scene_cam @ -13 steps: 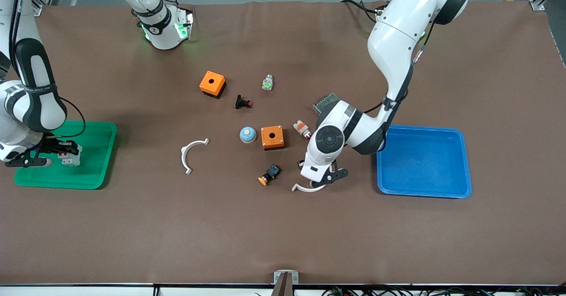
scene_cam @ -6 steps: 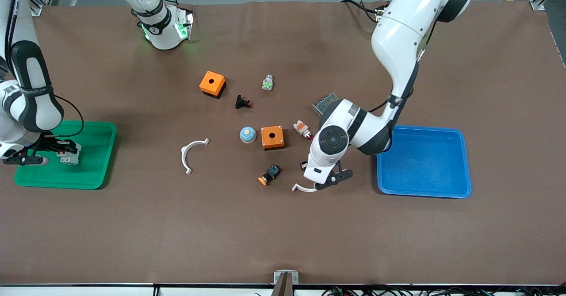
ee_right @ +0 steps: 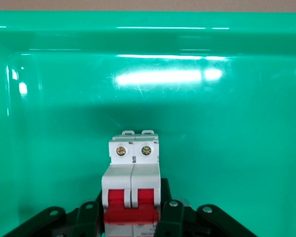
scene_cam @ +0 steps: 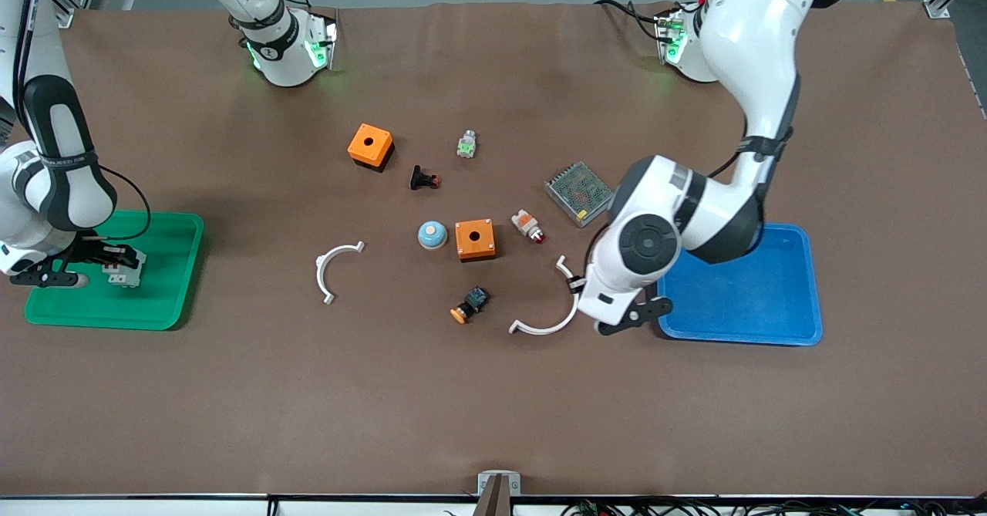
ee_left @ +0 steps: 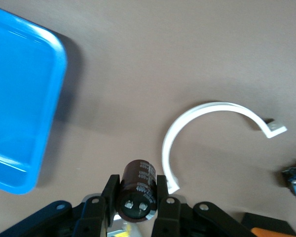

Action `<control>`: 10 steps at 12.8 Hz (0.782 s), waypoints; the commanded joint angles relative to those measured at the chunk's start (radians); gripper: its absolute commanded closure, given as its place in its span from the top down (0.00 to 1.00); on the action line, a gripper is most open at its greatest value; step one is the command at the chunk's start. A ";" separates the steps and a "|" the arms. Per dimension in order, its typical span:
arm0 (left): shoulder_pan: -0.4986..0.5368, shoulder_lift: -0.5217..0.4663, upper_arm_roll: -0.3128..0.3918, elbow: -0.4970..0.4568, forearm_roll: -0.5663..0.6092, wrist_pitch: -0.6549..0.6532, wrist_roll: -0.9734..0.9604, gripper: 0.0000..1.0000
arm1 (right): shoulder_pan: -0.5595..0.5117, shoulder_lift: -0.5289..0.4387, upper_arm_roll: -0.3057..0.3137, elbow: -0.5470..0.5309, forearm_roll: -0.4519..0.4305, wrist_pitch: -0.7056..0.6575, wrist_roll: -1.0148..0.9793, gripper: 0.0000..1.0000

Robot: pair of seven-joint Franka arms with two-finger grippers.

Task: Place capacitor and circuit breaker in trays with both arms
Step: 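Lower the breaker into the green tray while the left gripper lifts the capacitor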

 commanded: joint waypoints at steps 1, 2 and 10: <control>0.050 -0.113 -0.004 -0.145 0.003 -0.003 0.097 0.17 | 0.001 -0.022 0.011 -0.007 0.019 -0.019 -0.013 1.00; 0.073 -0.145 -0.004 -0.188 0.003 -0.003 0.148 0.17 | 0.007 -0.028 0.011 0.000 0.016 -0.029 -0.009 1.00; 0.295 -0.302 -0.002 -0.481 0.046 0.153 0.450 0.18 | 0.149 -0.128 0.009 0.343 -0.176 -0.565 0.185 1.00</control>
